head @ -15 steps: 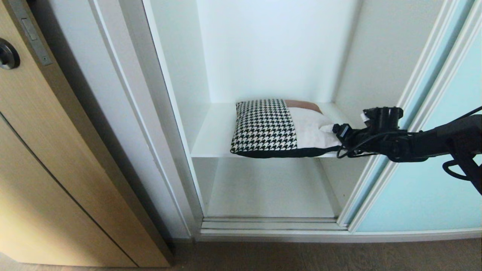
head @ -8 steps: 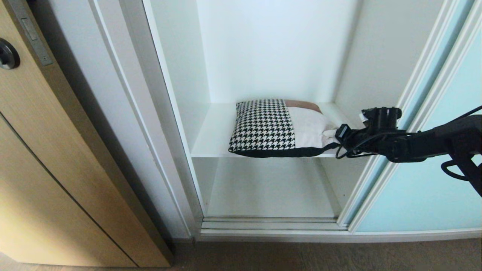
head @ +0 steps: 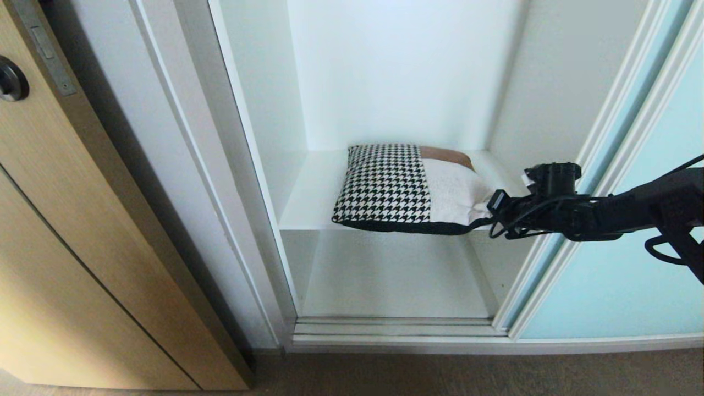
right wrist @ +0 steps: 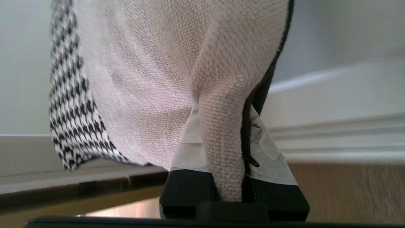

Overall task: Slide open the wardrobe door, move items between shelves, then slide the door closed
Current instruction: Place the pillow on the lower shelf

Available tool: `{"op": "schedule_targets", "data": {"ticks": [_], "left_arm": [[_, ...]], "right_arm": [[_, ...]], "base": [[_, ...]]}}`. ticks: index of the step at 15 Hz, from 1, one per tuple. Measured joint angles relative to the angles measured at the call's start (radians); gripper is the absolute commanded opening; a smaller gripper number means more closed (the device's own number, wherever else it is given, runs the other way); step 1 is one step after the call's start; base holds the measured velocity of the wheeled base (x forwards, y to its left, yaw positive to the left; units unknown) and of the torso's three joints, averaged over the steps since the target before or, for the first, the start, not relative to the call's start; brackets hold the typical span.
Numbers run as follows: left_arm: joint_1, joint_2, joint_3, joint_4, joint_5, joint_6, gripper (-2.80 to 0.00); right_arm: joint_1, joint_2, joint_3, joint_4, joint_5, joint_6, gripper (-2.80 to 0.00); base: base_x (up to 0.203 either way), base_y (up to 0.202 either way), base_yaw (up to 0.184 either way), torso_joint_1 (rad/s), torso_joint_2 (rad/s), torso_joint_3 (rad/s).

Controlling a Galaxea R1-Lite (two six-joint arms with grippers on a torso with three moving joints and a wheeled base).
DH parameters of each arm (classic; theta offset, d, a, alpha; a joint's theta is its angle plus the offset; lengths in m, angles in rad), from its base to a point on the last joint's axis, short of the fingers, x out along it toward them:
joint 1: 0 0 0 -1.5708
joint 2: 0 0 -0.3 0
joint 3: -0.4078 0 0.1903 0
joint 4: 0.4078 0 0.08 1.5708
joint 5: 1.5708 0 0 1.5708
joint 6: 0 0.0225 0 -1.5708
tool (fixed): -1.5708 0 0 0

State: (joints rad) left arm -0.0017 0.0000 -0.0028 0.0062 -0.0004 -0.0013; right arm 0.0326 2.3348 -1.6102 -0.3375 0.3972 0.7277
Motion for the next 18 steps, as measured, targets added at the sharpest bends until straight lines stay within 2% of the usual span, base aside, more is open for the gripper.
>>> {"op": "schedule_targets", "data": {"ticks": [2, 5, 9, 11, 13, 15, 18], "left_arm": [[0.0, 0.0, 0.0, 0.0, 0.0, 0.001, -2.8], [0.0, 0.0, 0.0, 0.001, -0.002, 0.01, -2.8], [0.0, 0.001, 0.0, 0.008, -0.023, 0.077, -2.8], [0.0, 0.002, -0.001, 0.009, -0.036, 0.13, -2.8], [0.0, 0.002, -0.009, 0.016, -0.036, 0.134, -2.8], [0.0, 0.009, -0.086, 0.055, -0.04, 0.135, -2.8], [0.0, 0.078, -0.28, 0.206, -0.047, 0.123, -2.8]], "right_arm": [[0.014, -0.021, 0.014, 0.023, -0.002, 0.003, -2.8], [0.032, -0.06, 0.042, 0.034, -0.052, 0.004, -2.8], [0.052, -0.083, 0.056, 0.083, -0.059, 0.0, -2.8], [0.048, -0.08, 0.051, 0.082, -0.058, -0.002, -2.8], [0.044, -0.073, 0.046, 0.083, -0.058, 0.0, -2.8], [0.032, -0.072, 0.059, 0.082, -0.057, 0.0, -2.8], [0.019, -0.073, 0.086, 0.082, -0.058, 0.0, -2.8]], "base": [[0.0, 0.0, 0.0, 0.0, 0.0, 0.0], [0.0, 0.0, 0.0, 0.0, 0.0, 0.0], [0.0, 0.0, 0.0, 0.0, 0.0, 0.0], [0.0, 0.0, 0.0, 0.0, 0.0, 0.0], [0.0, 0.0, 0.0, 0.0, 0.0, 0.0], [0.0, 0.0, 0.0, 0.0, 0.0, 0.0], [0.0, 0.0, 0.0, 0.0, 0.0, 0.0]]}}
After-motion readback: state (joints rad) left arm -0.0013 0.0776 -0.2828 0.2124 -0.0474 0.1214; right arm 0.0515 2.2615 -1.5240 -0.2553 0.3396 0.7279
